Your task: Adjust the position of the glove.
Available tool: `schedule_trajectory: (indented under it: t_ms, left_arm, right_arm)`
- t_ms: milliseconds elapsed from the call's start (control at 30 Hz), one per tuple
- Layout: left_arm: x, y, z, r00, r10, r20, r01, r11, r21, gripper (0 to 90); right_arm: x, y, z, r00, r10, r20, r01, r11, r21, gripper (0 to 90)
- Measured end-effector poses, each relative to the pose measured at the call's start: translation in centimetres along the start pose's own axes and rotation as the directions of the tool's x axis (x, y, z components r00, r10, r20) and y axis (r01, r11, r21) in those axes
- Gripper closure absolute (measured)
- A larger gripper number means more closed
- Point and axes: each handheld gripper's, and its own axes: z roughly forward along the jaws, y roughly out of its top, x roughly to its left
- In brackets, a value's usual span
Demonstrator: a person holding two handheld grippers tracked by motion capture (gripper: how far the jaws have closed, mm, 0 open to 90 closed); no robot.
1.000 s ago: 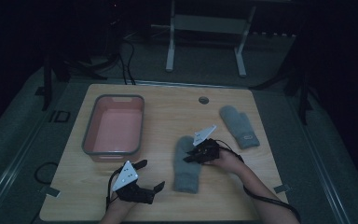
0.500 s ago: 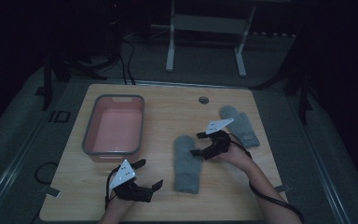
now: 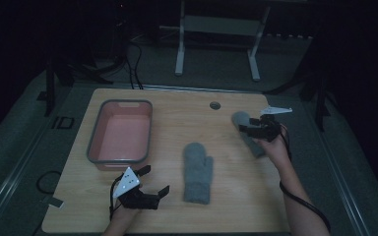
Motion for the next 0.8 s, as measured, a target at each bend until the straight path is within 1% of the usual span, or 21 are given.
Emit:
schedule_trajectory:
  t_ms: [33, 67, 133, 167, 200, 233, 267, 333, 400, 467, 500, 567, 600, 633, 667, 700, 733, 767, 800]
  left_arm:
    - [0.0, -0.1, 0.1, 1.0000, 0.003, -0.009, -0.003, 1.0000, -0.003, 0.6]
    - [0.0, -0.1, 0.1, 0.9999, 0.005, -0.013, -0.006, 1.0000, -0.008, 0.6]
    - [0.0, -0.2, 0.2, 0.9998, 0.017, -0.014, -0.017, 0.9998, -0.005, 0.6]
    - [0.0, -0.2, 0.2, 0.9997, 0.023, -0.011, -0.023, 0.9997, -0.012, 0.6]
    - [0.0, -0.3, 0.2, 0.9994, 0.032, -0.013, -0.032, 0.9994, -0.013, 0.6]
    - [0.0, -0.3, 0.2, 0.9991, 0.038, -0.016, -0.039, 0.9992, -0.010, 0.6]
    - [-0.1, -0.3, 0.3, 0.9990, 0.042, -0.015, -0.042, 0.9990, -0.013, 0.6]
    - [-0.1, -0.3, 0.3, 0.9988, 0.046, -0.017, -0.046, 0.9989, -0.006, 0.6]
    - [-0.1, -0.3, 0.3, 0.9989, 0.045, -0.014, -0.045, 0.9990, -0.005, 0.6]
    - [0.0, -0.4, 0.4, 0.9993, 0.035, -0.009, -0.035, 0.9993, 0.008, 0.6]
    - [0.0, -0.4, 0.4, 0.9993, 0.036, -0.009, -0.036, 0.9993, 0.010, 0.6]
    - [0.0, -0.4, 0.5, 0.9991, 0.042, -0.011, -0.041, 0.9991, 0.011, 0.6]
    - [0.0, -0.5, 0.5, 0.9991, 0.041, -0.011, -0.040, 0.9991, 0.013, 0.6]
    - [0.0, -0.5, 0.5, 0.9989, 0.043, -0.017, -0.043, 0.9990, 0.014, 0.6]
    - [-0.1, -0.5, 0.6, 0.9984, 0.046, -0.032, -0.046, 0.9989, 0.008, 0.6]
    - [-0.1, -0.5, 0.6, 0.9984, 0.046, -0.032, -0.046, 0.9989, 0.008, 0.6]
    - [-0.2, -0.6, 0.7, 0.9976, 0.056, -0.041, -0.056, 0.9984, 0.012, 0.6]
    - [-0.2, -0.6, 0.7, 0.9974, 0.059, -0.041, -0.059, 0.9982, 0.012, 0.6]
    - [-0.2, -0.6, 0.7, 0.9976, 0.059, -0.037, -0.059, 0.9982, 0.014, 0.6]
  right_arm:
    - [-0.5, -0.1, 0.1, 0.9997, 0.013, 0.020, -0.013, 1.000, 0.020, 32.1]
    - [-1.0, -0.2, 0.3, 0.9994, 0.026, 0.022, -0.026, 0.999, 0.029, 30.8]
    - [-1.8, -0.5, 0.6, 0.9964, 0.033, 0.078, -0.038, 0.998, 0.052, 32.6]
    - [-2.2, -0.6, 0.7, 0.9955, 0.042, 0.085, -0.047, 0.998, 0.052, 32.7]
    - [-2.6, -0.7, 0.9, 0.9939, 0.046, 0.101, -0.051, 0.997, 0.054, 34.7]
    - [-2.9, -0.8, 1.0, 0.9913, 0.047, 0.123, -0.055, 0.996, 0.064, 38.0]
    - [-3.2, -0.9, 1.2, 0.9897, 0.050, 0.134, -0.061, 0.995, 0.079, 38.5]
    - [-3.7, -1.2, 1.7, 0.9881, 0.044, 0.147, -0.060, 0.993, 0.104, 39.2]
    - [-3.9, -1.5, 2.2, 0.9839, 0.020, 0.177, -0.044, 0.990, 0.132, 41.4]
    - [-4.1, -1.9, 2.6, 0.9849, 0.028, 0.171, -0.053, 0.988, 0.142, 42.5]
    - [-4.2, -2.1, 2.8, 0.9848, 0.018, 0.173, -0.044, 0.988, 0.150, 42.4]
    - [-4.3, -2.6, 3.3, 0.9860, 0.021, 0.165, -0.048, 0.985, 0.164, 42.5]
    - [-4.3, -2.9, 3.7, 0.9859, 0.015, 0.167, -0.046, 0.983, 0.178, 43.4]
    - [-4.3, -3.3, 4.0, 0.9858, -0.002, 0.168, -0.032, 0.980, 0.198, 43.6]
    - [-4.3, -3.7, 4.4, 0.9875, -0.009, 0.157, -0.025, 0.978, 0.207, 43.7]
    - [-4.3, -3.7, 4.4, 0.9875, -0.009, 0.157, -0.025, 0.978, 0.207, 43.7]
    - [-4.2, -4.1, 4.6, 0.9883, -0.014, 0.152, -0.017, 0.979, 0.204, 44.0]
    - [-4.2, -4.4, 4.6, 0.9871, -0.034, 0.156, 0.003, 0.982, 0.189, 50.6]
    - [-4.2, -4.4, 4.6, 0.9869, -0.034, 0.158, 0.004, 0.982, 0.187, 53.3]
